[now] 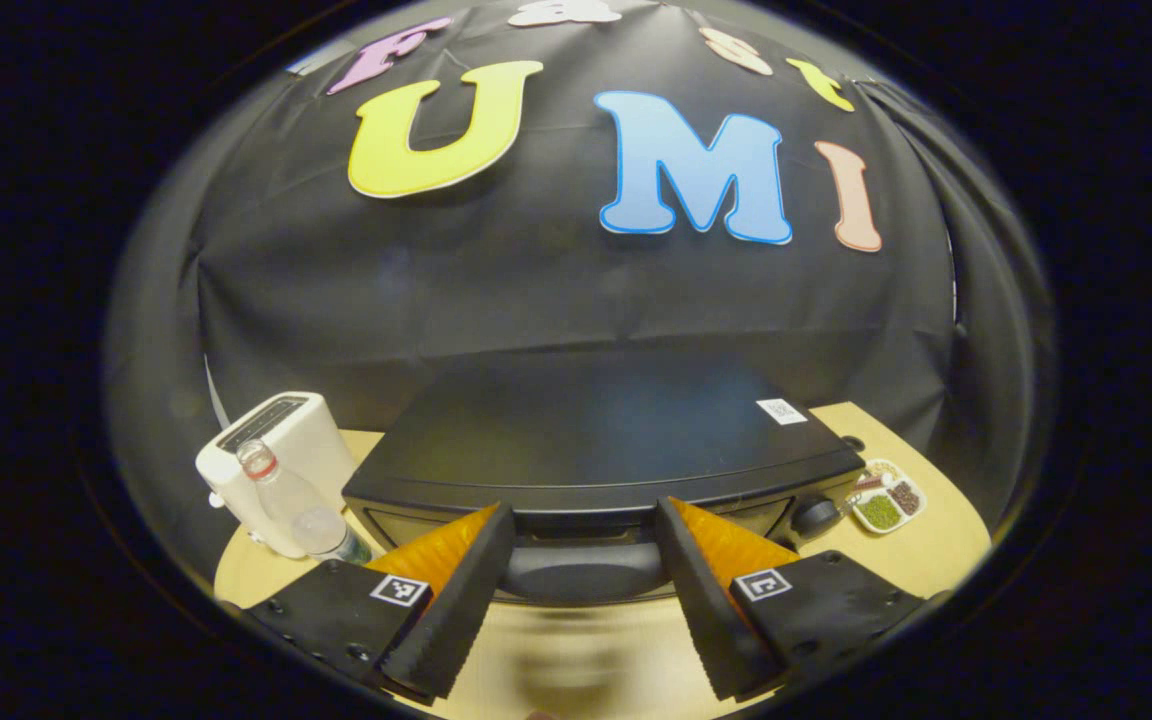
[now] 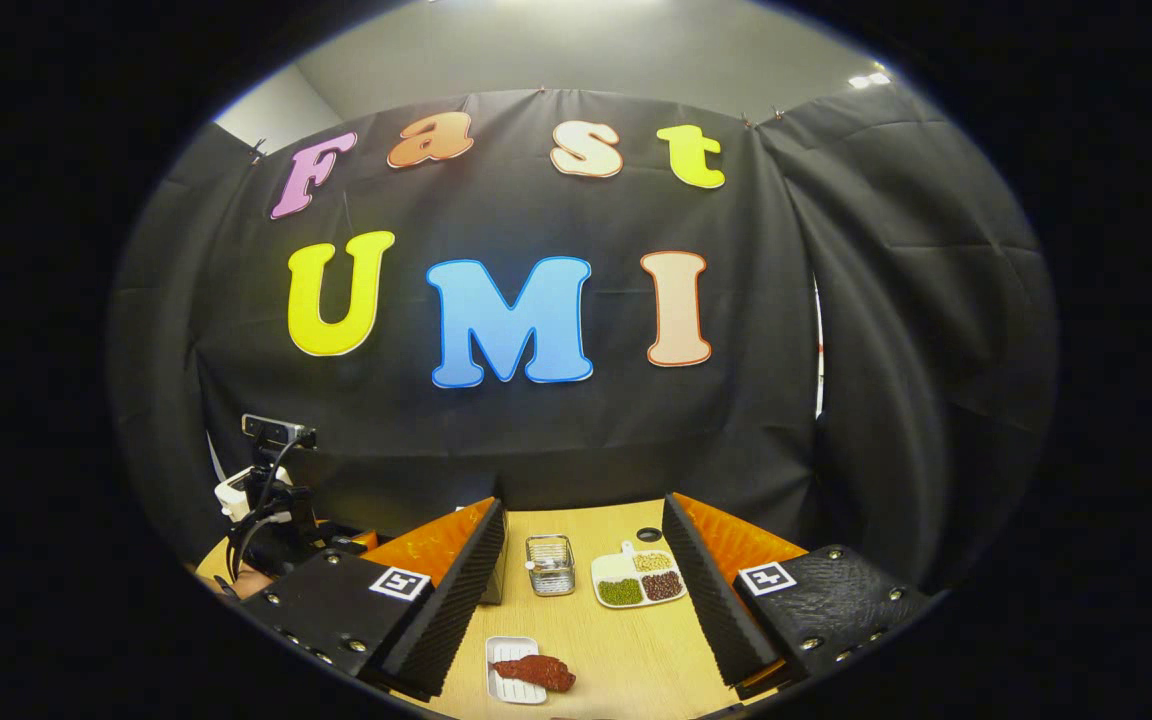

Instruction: Open the electric oven with the left hand, put the food in, and close the electric oven.

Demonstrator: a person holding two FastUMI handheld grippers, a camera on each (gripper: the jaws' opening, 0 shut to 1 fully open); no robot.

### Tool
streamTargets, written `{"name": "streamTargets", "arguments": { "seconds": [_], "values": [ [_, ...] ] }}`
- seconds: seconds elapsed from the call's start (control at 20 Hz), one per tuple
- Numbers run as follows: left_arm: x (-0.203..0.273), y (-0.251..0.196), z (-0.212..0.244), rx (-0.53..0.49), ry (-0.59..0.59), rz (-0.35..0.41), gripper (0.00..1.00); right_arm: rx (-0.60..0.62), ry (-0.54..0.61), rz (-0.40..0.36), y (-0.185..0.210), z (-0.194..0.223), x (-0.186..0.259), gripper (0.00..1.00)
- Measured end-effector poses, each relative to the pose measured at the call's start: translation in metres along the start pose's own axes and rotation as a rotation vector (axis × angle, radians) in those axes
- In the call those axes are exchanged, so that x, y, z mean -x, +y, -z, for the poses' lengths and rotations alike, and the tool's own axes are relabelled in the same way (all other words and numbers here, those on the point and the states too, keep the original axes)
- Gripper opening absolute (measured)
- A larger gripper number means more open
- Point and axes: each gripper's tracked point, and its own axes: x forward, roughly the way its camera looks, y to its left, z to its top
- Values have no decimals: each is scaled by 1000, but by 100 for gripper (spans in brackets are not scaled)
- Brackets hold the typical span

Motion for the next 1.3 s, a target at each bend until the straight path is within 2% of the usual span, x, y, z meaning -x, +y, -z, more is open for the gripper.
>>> {"name": "streamTargets", "arguments": {
  "seconds": [0.05,0.1,0.2,0.25,0.3,0.35,0.45,0.5,0.55,0.65,0.7,0.75,0.95,1.0,1.15,1.2,1.25,1.3],
  "values": [
    [0,1,0,6,3,2,96,1,-3,-2,2,-1,1,96],
    [1,1,-1,14,5,6,99,2,-7,-4,3,-1,2,96],
    [4,0,1,19,13,13,95,1,-11,-9,5,-2,4,96],
    [5,1,3,13,15,15,99,0,-12,-11,6,-3,4,96],
    [6,1,4,9,15,16,95,-1,-15,-14,7,-4,6,96],
    [10,1,6,7,14,18,99,0,-17,-15,7,-3,7,96],
    [18,0,11,8,14,19,99,1,-21,-19,9,-5,10,96],
    [22,0,13,7,14,19,92,2,-22,-21,8,-5,11,96],
    [26,0,17,4,15,18,99,2,-22,-22,8,-4,12,96],
    [34,0,23,-2,18,17,95,0,-22,-25,9,-4,14,96],
    [37,0,26,-5,20,15,99,0,-22,-27,9,-4,15,96],
    [40,0,30,-8,19,13,95,1,-21,-29,9,-4,16,96],
    [51,-3,45,-20,32,8,99,6,-24,-36,9,-3,22,96],
    [54,-2,49,-22,37,8,95,5,-21,-38,10,-3,22,96],
    [61,-4,62,-29,56,7,96,4,-14,-42,10,-1,26,96],
    [62,-4,67,-32,62,7,99,6,-14,-43,10,-1,27,96],
    [66,-4,72,-35,70,7,95,9,-15,-45,11,-1,27,96],
    [69,-5,76,-41,74,7,99,12,-15,-46,11,-2,28,96]
  ]
}}
